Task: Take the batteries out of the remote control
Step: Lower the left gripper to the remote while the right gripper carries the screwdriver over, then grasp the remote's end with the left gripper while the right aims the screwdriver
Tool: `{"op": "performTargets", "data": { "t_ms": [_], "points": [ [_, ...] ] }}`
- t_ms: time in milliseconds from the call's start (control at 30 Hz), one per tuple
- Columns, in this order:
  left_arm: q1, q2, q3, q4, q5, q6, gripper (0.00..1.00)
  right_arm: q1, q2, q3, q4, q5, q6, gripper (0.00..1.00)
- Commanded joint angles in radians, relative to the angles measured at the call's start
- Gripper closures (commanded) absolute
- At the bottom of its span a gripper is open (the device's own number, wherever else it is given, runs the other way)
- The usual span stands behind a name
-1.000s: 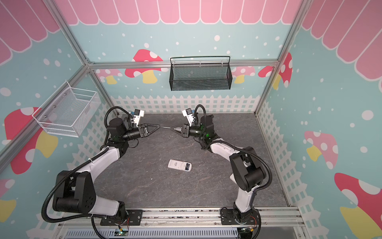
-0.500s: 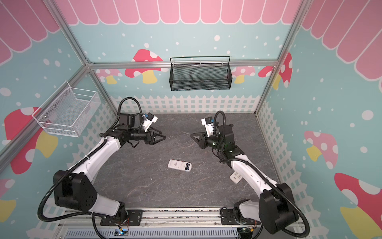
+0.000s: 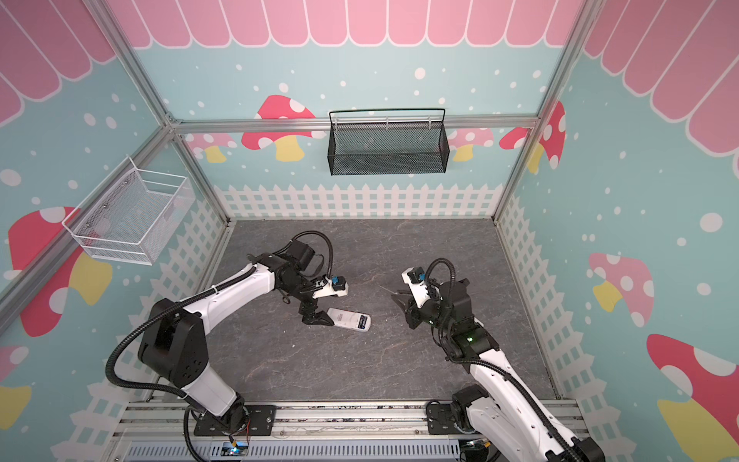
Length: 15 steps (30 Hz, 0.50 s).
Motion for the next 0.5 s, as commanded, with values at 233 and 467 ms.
{"op": "performTargets", "data": {
  "t_ms": [233,467],
  "points": [
    [-0.113,0.175,0.095,0.010,-0.083,0.186,0.04,0.002,0.007,-0.021,-0.135,-0.005,-0.345,1.00],
    [-0.148,0.250,0.107,0.091,-0.148,0.148,0.05,0.006,0.031,-0.032,-0.156,-0.059,-0.455,1.00]
  ]
}}
